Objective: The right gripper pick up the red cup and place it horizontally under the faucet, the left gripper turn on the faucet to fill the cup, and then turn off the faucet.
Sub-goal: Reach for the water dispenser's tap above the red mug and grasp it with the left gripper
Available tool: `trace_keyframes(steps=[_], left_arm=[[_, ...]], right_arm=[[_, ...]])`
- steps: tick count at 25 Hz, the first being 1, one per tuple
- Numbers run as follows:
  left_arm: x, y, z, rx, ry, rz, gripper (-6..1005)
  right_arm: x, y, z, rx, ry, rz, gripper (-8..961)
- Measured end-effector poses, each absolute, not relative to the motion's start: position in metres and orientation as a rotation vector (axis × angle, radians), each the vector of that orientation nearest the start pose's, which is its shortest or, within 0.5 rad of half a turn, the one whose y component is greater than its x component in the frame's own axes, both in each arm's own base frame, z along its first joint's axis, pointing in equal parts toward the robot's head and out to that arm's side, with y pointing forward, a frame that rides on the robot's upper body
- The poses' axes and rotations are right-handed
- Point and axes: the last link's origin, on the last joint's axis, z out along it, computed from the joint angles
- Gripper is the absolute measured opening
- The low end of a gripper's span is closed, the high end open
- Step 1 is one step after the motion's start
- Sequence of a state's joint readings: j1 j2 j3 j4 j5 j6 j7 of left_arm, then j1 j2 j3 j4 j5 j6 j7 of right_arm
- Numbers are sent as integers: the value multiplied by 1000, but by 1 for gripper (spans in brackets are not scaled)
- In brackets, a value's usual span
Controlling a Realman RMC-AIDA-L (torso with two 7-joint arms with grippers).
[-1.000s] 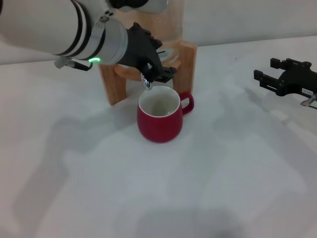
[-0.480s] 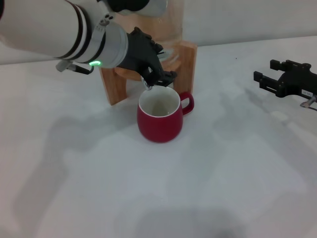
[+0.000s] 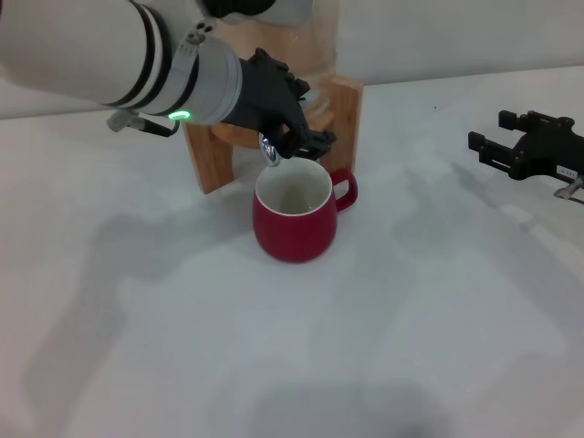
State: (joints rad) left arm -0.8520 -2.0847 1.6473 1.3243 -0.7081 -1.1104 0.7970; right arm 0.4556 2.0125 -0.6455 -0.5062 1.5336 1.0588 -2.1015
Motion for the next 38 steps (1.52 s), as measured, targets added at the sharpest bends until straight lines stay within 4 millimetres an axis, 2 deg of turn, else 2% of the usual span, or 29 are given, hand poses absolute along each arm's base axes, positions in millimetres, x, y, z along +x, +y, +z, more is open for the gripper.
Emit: trace_keyframes(steps=[38], left_arm=[[-34,374,-47,-2741,-8,148,648]], right_arm=[[343,369,53,-2060,622,516,589]])
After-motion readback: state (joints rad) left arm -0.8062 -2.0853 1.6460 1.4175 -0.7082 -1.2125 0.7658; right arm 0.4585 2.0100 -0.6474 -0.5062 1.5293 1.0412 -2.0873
